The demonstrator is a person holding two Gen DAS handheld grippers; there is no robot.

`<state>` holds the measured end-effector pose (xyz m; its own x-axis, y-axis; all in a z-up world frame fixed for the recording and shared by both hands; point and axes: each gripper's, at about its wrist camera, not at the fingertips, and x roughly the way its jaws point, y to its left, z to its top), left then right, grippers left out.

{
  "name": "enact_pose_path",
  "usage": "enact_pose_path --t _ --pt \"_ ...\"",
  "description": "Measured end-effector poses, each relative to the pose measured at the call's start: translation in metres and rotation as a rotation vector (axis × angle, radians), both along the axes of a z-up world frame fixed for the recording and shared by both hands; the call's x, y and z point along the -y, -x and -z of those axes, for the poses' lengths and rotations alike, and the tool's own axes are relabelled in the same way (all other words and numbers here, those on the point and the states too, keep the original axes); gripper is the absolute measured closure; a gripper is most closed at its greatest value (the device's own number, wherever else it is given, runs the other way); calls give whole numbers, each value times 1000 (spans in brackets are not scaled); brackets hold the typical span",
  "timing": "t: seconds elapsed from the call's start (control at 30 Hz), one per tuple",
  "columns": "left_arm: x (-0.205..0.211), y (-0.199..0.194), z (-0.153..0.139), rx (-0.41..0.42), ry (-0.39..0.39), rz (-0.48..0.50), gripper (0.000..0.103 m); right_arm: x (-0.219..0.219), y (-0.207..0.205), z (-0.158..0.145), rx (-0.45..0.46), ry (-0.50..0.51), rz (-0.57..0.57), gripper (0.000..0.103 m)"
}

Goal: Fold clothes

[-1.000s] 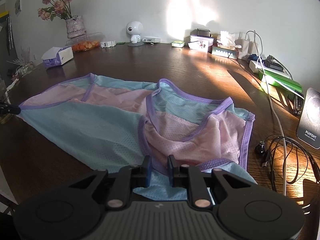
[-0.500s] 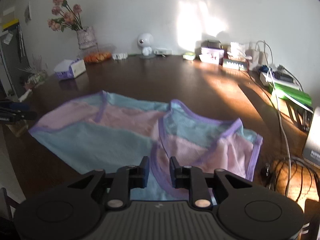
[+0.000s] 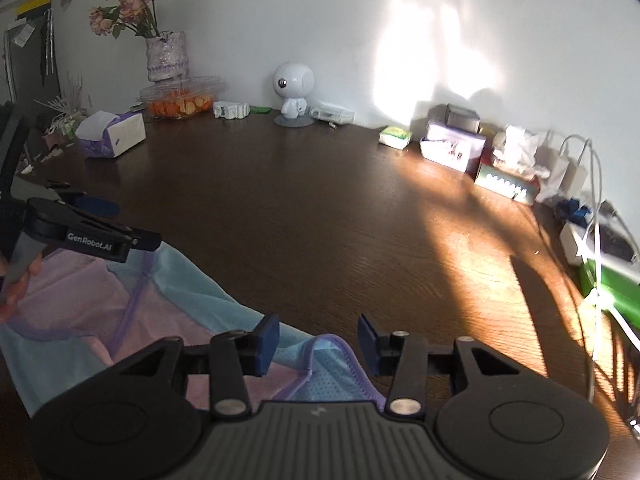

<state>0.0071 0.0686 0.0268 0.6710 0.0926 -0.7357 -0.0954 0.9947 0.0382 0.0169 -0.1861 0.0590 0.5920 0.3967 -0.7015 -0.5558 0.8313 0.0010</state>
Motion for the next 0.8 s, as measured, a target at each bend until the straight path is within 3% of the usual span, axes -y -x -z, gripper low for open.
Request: enact_pose_path --t 0.07,0.13,0.2,0.27,0.3,0.57,0.67,0.8 --pt "-2 -3 7 -6 -9 -3 25 -2 -17 13 -52 11 32 61" --pt "-5 -3 11 -2 0 17 42 -1 -18 28 -77 30 46 65" --pt "-8 -2 10 6 13 17 79 0 -16 31 -90 10 38 79" --pt "-11 0 7 15 29 5 90 1 -12 32 -91 -12 26 98" --pt "-13 0 5 19 37 -1 94 1 -10 32 -92 -23 20 99" --pt "10 60 -31 160 -44 22 96 10 44 -7 64 -48 -4 100" --pt "22 94 -26 154 -89 35 96 17 73 -10 77 -30 -35 100" --pt "29 110 -4 74 -126 14 96 21 109 6 32 10 -78 100"
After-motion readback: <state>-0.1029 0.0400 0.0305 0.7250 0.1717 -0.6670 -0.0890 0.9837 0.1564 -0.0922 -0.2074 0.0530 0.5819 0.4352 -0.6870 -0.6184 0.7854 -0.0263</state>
